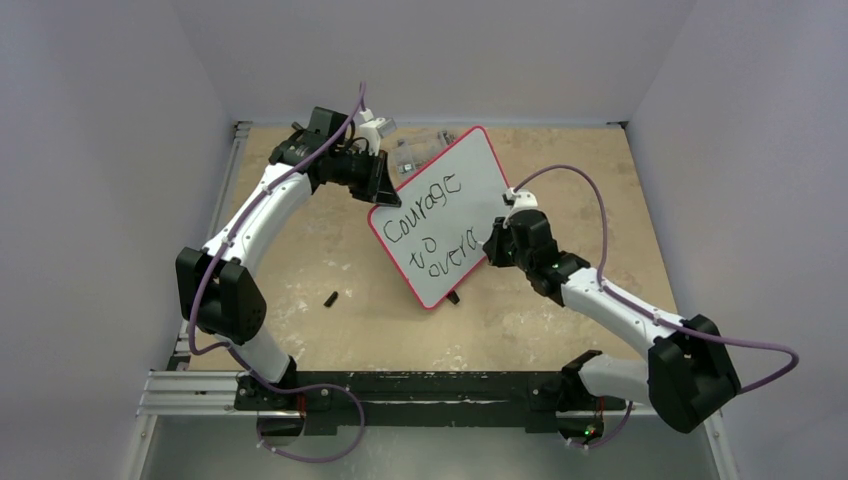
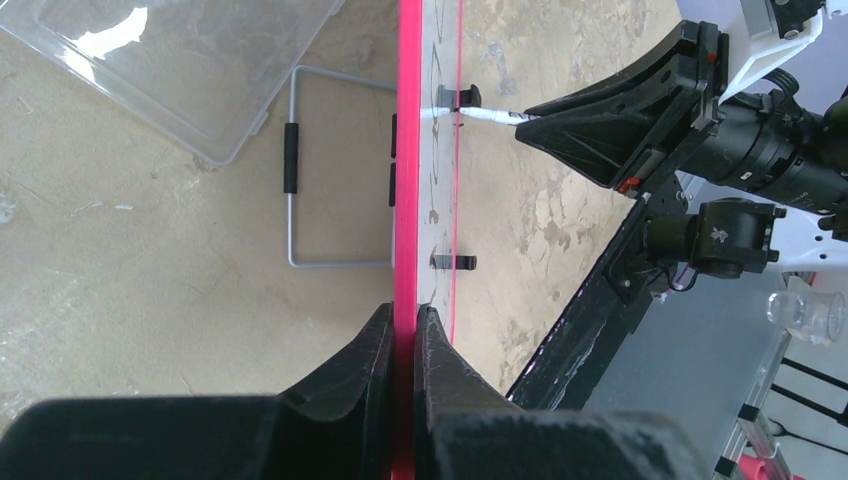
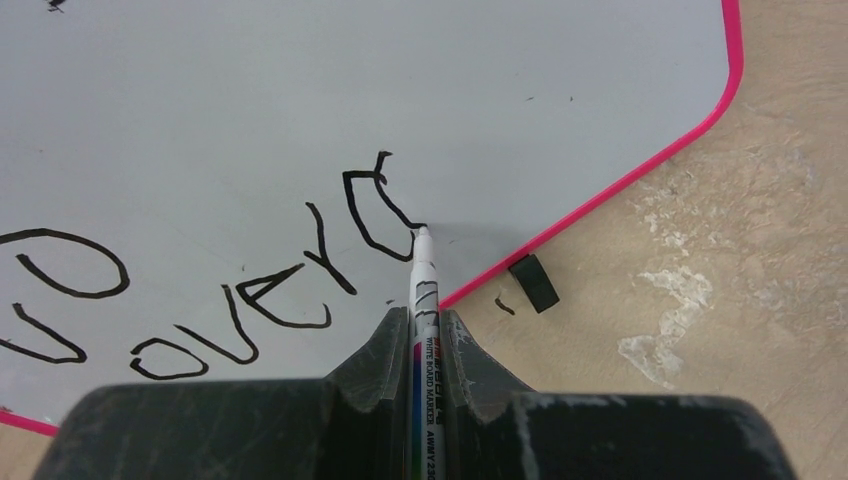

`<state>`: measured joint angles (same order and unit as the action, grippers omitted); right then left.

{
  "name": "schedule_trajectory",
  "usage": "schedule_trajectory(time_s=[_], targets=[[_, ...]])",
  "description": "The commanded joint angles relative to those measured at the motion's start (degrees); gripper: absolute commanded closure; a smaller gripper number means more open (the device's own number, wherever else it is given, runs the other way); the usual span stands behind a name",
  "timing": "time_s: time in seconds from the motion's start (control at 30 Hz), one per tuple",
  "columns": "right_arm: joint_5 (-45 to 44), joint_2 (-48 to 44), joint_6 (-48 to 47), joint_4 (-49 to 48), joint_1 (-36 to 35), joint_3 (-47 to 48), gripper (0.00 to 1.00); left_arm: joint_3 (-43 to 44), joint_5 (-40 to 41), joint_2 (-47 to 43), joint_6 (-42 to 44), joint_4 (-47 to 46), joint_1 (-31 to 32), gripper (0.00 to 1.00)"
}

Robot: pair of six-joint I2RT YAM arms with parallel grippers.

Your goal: Write a sentence on the whiteboard

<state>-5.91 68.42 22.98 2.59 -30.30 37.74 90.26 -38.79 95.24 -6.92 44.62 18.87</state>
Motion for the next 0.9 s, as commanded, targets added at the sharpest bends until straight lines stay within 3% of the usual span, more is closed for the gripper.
schedule_trajectory(time_s=[0.0, 0.4, 0.87], targets=[[-3.5, 1.5, 0.1, 0.4, 0.1, 1.9, 1.00, 1.0, 2.1, -1.2, 1.6, -1.0, 0.1, 1.00], [-3.0, 4.3, -1.6, 1.9, 0.1, 10.6, 1.00, 1.1, 2.0, -1.0, 1.6, -0.9, 0.1, 1.00], [1.7, 0.7, -0.6, 0.2, 0.1, 6.5, 1.00, 1.2, 2.0, -0.9, 1.6, -0.8, 0.1, 1.00]])
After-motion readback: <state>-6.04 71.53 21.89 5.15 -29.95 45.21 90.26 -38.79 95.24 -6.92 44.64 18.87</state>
